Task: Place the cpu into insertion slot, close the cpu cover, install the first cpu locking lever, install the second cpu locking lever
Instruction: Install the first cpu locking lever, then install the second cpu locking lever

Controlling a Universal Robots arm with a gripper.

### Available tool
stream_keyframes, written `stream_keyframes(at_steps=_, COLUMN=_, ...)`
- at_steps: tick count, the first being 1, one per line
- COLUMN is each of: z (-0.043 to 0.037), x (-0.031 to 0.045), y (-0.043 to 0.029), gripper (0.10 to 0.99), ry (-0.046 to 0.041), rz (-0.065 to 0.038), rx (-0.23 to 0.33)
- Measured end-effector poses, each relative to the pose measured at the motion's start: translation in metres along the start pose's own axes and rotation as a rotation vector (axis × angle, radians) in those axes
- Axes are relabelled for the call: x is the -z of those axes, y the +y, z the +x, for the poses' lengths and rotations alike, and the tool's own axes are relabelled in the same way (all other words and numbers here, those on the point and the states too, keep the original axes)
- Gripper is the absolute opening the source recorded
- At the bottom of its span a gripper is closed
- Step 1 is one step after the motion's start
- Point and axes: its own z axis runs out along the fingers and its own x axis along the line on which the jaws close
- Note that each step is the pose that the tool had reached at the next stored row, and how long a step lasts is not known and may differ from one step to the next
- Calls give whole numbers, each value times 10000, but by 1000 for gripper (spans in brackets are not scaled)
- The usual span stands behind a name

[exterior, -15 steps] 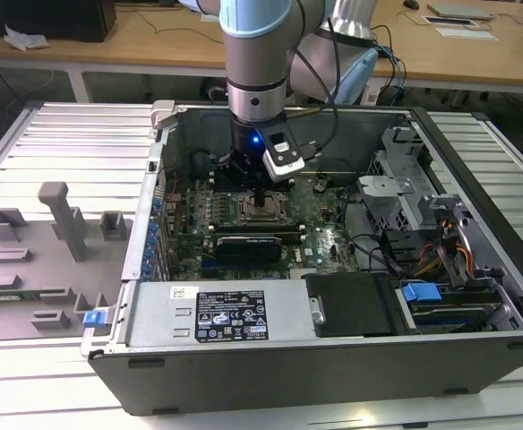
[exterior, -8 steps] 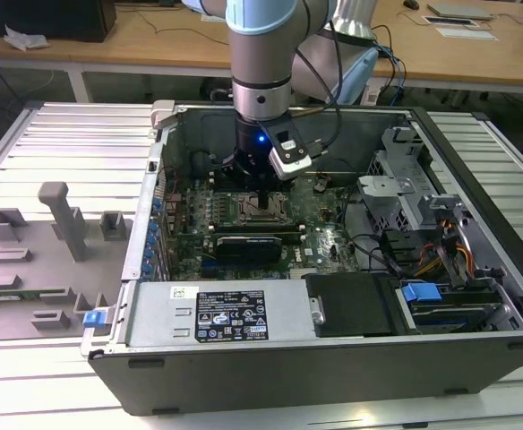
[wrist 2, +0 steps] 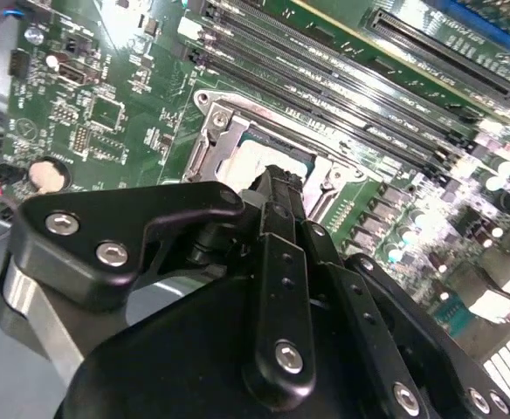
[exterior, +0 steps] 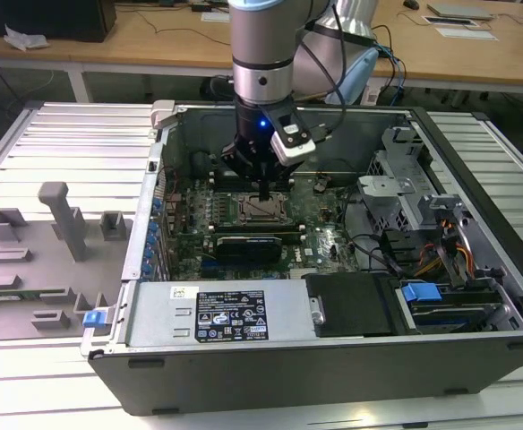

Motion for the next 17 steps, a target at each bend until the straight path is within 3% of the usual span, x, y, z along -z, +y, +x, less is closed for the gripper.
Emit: stream_keyframes(at_steps=17, z=-2, x=29, y=-2, gripper=106, ry=1, rz=1, rx=0)
